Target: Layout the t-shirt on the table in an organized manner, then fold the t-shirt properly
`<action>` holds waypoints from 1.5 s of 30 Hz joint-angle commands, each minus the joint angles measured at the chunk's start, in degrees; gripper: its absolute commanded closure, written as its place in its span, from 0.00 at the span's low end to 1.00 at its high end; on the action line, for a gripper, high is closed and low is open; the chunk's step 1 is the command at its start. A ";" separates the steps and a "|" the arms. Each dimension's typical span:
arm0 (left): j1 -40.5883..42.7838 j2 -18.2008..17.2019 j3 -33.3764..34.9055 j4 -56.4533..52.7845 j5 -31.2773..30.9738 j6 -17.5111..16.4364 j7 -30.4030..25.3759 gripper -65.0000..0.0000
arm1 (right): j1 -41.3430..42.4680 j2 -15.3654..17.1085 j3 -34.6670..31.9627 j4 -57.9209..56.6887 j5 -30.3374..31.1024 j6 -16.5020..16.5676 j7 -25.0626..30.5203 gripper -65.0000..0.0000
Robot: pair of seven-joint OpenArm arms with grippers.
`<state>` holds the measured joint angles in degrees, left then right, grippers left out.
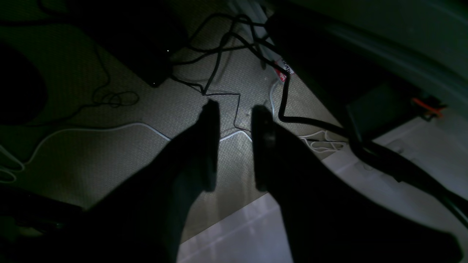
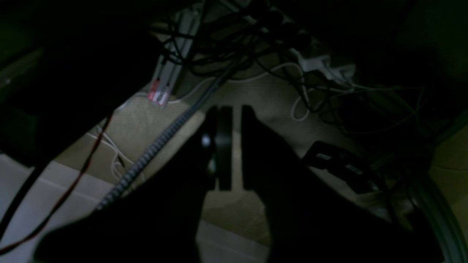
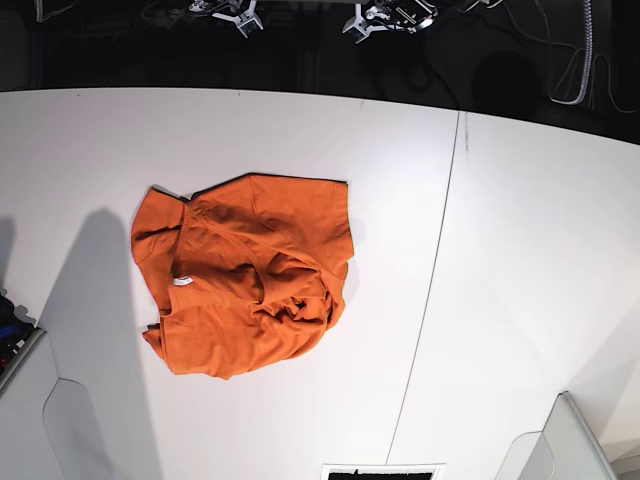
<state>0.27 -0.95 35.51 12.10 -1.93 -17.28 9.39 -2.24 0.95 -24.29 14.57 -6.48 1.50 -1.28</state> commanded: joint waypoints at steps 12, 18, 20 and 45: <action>0.70 0.13 -0.22 3.15 0.13 0.50 3.80 0.72 | -0.50 0.17 -0.04 0.48 -0.17 0.39 0.44 0.94; 6.45 -1.03 -3.45 15.08 3.02 6.19 9.94 0.72 | -4.20 1.64 -0.04 4.70 -0.17 0.37 0.44 0.94; 9.31 -1.62 -5.81 19.96 3.04 6.12 10.05 0.72 | -6.54 2.75 -0.04 8.46 -0.17 0.39 0.42 0.94; 43.04 -12.61 -28.50 91.10 0.85 2.03 17.25 0.71 | -41.20 29.07 -0.04 82.14 5.44 2.58 0.00 0.94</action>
<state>42.98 -13.50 7.09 102.32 -0.93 -15.09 27.66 -42.92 29.74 -24.36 95.81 -1.28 3.90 -2.70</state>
